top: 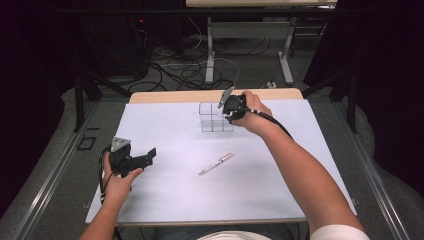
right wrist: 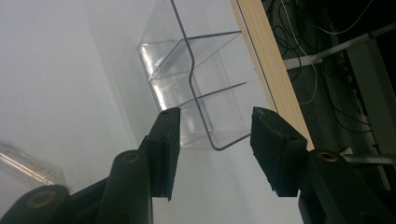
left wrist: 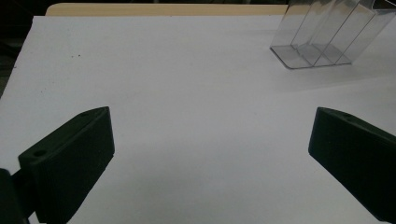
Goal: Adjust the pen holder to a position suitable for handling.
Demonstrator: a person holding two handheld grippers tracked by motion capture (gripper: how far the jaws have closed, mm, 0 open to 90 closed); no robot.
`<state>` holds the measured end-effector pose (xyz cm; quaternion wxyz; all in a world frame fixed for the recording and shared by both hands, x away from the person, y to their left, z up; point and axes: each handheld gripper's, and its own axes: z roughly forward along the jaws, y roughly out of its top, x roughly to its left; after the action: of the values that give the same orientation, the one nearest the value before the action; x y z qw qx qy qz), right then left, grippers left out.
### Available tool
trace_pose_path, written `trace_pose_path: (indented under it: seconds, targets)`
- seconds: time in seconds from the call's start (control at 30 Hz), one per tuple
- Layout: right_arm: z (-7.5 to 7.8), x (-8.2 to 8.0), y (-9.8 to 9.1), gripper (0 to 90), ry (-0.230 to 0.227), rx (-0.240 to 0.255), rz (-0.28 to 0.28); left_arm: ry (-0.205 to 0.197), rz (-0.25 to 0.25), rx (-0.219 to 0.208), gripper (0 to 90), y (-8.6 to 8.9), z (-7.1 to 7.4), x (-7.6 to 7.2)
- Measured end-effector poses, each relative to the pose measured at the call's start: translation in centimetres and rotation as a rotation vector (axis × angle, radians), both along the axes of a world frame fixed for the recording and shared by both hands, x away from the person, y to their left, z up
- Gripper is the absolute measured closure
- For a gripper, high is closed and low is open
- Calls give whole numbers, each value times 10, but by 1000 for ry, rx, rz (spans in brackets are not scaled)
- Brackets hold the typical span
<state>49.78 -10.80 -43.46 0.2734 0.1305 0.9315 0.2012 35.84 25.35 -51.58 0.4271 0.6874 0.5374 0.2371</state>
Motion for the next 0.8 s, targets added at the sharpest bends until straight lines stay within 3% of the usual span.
trace_pose_path:
  seconds: [0.27, 0.3, 0.43, 0.63, 0.8]
  targets:
    - [-8, 5, 8, 540, 16, 3, 9, 4, 6, -3, 3, 0, -1, 0]
    - [-10, 6, 9, 540, 2, 10, 22, 5, 6, -4, 3, 1, -1, 0]
    - [-15, 8, 16, 548, 29, 9, 33, 5, 7, -8, 3, 2, -1, 0]
    - [-22, 13, 23, 556, 21, -8, 81, 3, 12, -13, 4, 3, -1, 0]
    - [-27, 16, 27, 560, 17, -6, 77, 9, 16, -16, 5, 3, -2, 0]
